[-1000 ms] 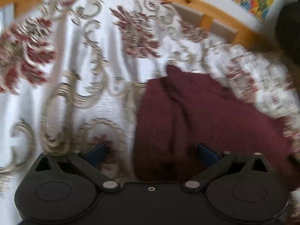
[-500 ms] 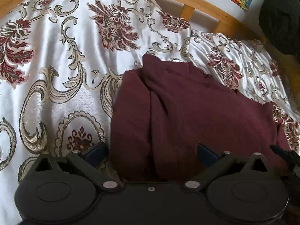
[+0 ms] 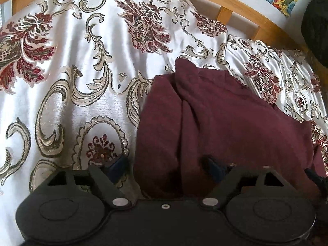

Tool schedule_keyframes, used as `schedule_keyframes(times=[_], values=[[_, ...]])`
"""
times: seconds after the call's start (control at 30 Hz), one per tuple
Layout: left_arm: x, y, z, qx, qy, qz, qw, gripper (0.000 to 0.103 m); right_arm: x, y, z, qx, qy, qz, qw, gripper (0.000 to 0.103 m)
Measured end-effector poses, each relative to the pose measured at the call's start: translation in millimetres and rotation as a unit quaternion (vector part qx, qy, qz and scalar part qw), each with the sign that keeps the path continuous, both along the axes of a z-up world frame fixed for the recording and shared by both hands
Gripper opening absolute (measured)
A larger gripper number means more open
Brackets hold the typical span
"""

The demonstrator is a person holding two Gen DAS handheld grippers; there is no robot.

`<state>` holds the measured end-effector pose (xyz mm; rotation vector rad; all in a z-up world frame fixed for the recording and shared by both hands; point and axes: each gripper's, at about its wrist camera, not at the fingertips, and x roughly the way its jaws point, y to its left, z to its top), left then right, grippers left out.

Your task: Fold small clothes

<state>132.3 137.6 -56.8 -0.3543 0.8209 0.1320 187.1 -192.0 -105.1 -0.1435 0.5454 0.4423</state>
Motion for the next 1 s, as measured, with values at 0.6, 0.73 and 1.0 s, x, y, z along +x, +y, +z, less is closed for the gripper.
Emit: schedule_keyframes(times=[0.6, 0.73, 1.0], values=[[-5.6, -57.6, 38.0, 0.146, -0.016, 0.016, 0.9891, 0.017, 0.2, 0.0, 0.4, -0.001, 0.002, 0.0, 1.0, 0.103], [-9.9, -75.2, 46.1, 0.172, -0.026, 0.004, 0.9848, 0.014, 0.2, 0.1, 0.7, -0.001, 0.002, -0.001, 1.0, 0.103], [-7.0, -93.3, 58.9, 0.183, -0.05, 0.004, 0.9818, 0.01, 1.1, -0.3, 1.8, -0.001, 0.004, 0.001, 1.0, 0.103]])
